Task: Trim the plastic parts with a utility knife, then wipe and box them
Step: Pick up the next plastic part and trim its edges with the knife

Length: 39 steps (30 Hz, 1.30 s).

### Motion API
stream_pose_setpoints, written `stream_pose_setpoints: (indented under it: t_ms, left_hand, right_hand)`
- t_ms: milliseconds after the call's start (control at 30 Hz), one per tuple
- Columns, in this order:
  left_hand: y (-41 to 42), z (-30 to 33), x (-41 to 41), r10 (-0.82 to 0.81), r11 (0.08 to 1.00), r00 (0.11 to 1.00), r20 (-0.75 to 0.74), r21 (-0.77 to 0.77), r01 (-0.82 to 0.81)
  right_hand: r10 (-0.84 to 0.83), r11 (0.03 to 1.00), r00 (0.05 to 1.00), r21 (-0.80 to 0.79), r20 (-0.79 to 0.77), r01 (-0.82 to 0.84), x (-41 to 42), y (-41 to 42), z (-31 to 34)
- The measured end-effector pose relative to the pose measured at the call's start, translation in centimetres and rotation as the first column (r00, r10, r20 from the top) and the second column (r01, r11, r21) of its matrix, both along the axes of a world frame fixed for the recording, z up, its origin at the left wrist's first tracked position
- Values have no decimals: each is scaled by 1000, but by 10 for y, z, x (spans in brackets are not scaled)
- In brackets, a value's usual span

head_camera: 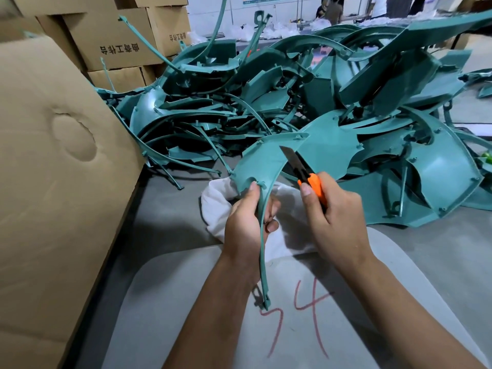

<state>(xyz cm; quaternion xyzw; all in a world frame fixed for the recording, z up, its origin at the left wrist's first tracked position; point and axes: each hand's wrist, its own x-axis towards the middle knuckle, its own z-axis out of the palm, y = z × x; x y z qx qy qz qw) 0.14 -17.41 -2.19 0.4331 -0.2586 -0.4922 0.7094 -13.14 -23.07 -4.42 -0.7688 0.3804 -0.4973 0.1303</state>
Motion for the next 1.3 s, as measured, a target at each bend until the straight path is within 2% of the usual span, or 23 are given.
stream_pose_setpoints:
  t_ms: [333, 500, 633, 800, 933, 1067, 1300]
  left_hand:
    - [3, 9, 2, -5, 1000, 997, -81, 4, 5]
    - [1, 11, 4, 86, 995, 991, -103, 59, -80]
    - [1, 15, 8, 105, 993, 961, -255, 76, -88]
    - [4, 24, 9, 34, 999, 922, -386, 25, -26]
    - [3, 23, 12, 112, 994, 911, -397, 64, -94]
    - [6, 27, 13, 74, 997, 919, -386, 58, -56]
    - [6, 33, 24, 48, 998, 919, -391, -8, -56]
  right_hand:
    - [239, 970, 966, -30, -96, -243, 1, 5, 3]
    - [315, 944, 937, -51, -149, -325, 0, 8, 6]
    - [366, 928, 916, -19, -164, -373, 2, 10, 5]
    - [416, 908, 899, 6, -137, -419, 1, 11, 6]
    - [475, 880, 873, 52, -115, -472, 4, 14, 6]
    - [539, 843, 837, 63, -96, -535, 5, 16, 6]
    - [631, 776, 752, 132, -190, -617, 6, 18, 6]
